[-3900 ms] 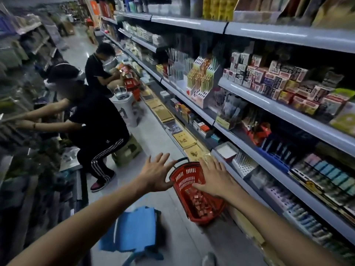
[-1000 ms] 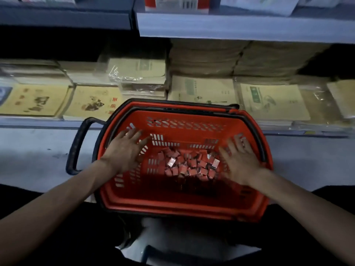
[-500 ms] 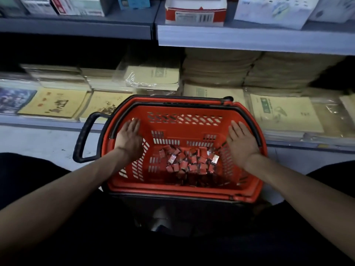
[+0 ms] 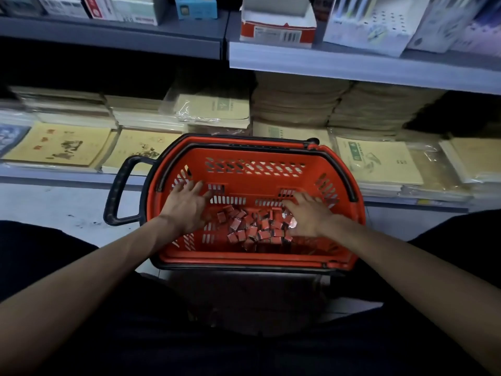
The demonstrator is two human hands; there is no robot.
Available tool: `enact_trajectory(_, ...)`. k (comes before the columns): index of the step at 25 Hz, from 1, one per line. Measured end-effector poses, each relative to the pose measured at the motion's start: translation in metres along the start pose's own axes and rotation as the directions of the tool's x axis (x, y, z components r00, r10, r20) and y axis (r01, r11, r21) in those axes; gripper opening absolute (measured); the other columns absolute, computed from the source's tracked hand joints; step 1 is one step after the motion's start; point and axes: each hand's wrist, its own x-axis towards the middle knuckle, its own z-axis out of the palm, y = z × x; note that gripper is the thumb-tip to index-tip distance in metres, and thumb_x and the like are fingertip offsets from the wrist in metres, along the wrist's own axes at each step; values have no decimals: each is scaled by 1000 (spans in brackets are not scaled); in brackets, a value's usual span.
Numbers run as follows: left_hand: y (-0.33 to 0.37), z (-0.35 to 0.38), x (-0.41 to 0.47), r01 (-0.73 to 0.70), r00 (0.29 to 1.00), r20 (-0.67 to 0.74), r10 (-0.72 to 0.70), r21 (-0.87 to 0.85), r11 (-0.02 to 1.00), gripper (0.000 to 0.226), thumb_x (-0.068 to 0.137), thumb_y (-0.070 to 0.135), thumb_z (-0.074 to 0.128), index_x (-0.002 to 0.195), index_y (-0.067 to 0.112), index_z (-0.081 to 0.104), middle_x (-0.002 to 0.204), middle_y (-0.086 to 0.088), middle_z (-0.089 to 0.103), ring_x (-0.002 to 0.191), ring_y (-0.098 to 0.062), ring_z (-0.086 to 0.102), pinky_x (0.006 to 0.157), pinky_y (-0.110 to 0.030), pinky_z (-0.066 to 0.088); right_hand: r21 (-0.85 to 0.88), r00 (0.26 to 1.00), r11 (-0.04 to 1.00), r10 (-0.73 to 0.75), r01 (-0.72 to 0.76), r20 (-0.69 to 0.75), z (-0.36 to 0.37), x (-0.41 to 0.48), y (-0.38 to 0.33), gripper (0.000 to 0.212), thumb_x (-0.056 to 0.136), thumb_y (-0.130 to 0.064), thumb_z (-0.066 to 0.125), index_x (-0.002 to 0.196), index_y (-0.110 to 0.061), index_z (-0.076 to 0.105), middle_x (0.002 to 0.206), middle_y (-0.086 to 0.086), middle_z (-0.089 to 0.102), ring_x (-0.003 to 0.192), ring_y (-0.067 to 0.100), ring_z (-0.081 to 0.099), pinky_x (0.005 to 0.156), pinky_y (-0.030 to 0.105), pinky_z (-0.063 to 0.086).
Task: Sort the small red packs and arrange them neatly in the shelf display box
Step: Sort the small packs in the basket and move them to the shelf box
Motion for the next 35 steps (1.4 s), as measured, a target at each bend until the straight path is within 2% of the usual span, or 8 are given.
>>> enact_trajectory(7,-7,13,17,2,997,78,3,-56,998,62,96,52,55,150,23,45,153,-12,41,140,-32,41,115,-46,36,-54,949,989,-118,139,293,57,99,-12,128,72,-43,88,160,-42,-4,170,7,-5,156,34,6,122,55,26)
enact_trajectory(13,1,18,37,-29,987,155,46,-108,994,60,96,47,52,150,23,45,153,-11,42,137,-29,45,108,-44,42,-166,941,951,-209,259,267,102,135,-11,137,76,-8,77,150,-47,-31,162,4,-38,153,37,-23,117,63,30)
enact_trajectory(16,5,19,48,-57,976,201,79,-114,992,60,96,51,50,151,26,43,149,-8,43,139,-26,43,108,-43,42,-91,944,959,-245,270,221,116,140,-15,127,72,-2,71,157,-42,-16,167,9,-24,154,41,-8,119,62,25)
enact_trajectory(20,5,17,58,-24,968,245,59,-142,990,55,98,52,48,147,28,48,144,-5,44,136,-26,45,107,-44,43,84,982,982,-175,169,73,124,149,-29,100,71,-27,79,152,-38,21,149,4,22,132,31,28,95,55,47)
enact_trajectory(27,7,16,51,40,969,245,14,-213,976,48,97,51,51,137,25,58,137,-5,51,126,-26,52,100,-44,49,235,993,966,-115,106,23,129,151,-44,71,82,-6,68,146,-31,48,148,1,31,127,42,39,100,48,49)
enact_trajectory(31,14,8,47,97,979,199,-40,-286,953,42,98,47,53,125,19,65,128,-6,62,120,-28,59,98,-43,51,358,995,931,-91,72,35,113,144,-37,52,76,-9,80,122,-28,66,131,-5,47,119,26,55,88,29,43)
enact_trajectory(33,16,1,46,185,973,216,-84,-504,844,35,98,45,56,111,16,70,109,-5,72,102,-26,69,86,-38,55,426,996,902,-84,74,4,94,136,-32,31,72,-11,82,92,-24,64,107,-6,49,101,22,59,72,24,43)
enact_trajectory(35,20,0,50,294,950,302,-83,-765,573,24,100,36,59,93,17,72,89,-6,75,78,-20,68,70,-33,54,504,993,856,-96,115,-64,67,127,-29,34,69,-7,82,73,-20,51,90,-8,49,97,17,56,58,22,34)
